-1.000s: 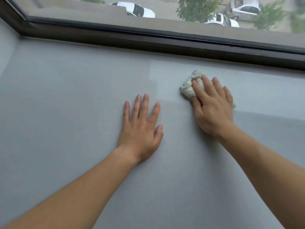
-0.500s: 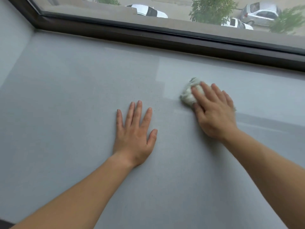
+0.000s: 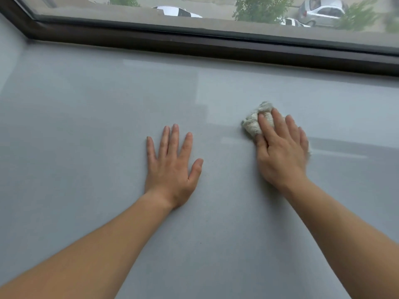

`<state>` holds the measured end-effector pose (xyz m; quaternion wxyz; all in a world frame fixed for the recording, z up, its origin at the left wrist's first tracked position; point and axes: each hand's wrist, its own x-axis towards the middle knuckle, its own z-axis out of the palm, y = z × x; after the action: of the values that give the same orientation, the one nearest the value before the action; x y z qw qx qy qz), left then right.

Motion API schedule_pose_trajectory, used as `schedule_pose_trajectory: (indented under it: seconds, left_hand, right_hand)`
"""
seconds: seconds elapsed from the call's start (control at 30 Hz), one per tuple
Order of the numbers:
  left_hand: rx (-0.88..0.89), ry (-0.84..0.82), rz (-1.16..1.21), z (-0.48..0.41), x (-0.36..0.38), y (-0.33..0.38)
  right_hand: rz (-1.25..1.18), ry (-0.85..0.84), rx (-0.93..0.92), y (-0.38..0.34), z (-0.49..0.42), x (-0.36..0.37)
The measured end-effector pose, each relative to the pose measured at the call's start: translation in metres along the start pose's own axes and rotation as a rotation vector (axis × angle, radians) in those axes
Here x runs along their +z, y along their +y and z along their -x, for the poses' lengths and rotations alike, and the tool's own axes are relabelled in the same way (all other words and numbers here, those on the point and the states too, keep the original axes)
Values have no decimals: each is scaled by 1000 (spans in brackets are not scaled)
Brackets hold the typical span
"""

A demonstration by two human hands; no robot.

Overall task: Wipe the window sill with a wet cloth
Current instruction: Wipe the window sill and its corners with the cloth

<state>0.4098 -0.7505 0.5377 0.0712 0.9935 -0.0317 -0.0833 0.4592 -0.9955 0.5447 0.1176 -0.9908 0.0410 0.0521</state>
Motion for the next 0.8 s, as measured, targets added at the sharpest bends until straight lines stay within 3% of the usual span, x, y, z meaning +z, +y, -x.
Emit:
schedule_pose_trajectory:
  seconds: [0.07, 0.27, 0.4, 0.47, 0.6, 0.67, 0.8]
  left_hand:
    - [-1, 11, 10, 2, 1, 0]
    - [42, 67, 97, 2, 3, -2]
    - [46, 88, 141, 3, 4, -4]
    - [44, 111, 185, 3, 5, -6]
    - [98, 148, 374, 8, -5, -12]
    - [167, 176, 404, 26, -8, -18]
    - [196, 145, 273, 88, 6, -29]
  right_hand:
    - [-11, 28, 51, -17, 22, 7]
    - [38, -43, -257, -17, 82, 15]
    - [-11, 16, 51, -6, 65, 12]
    - [-2, 67, 109, -29, 84, 20]
    - [44, 1, -239, -51, 147, 36]
    - [61, -20, -290, -33, 145, 32]
    - [26, 43, -13, -20, 134, 27]
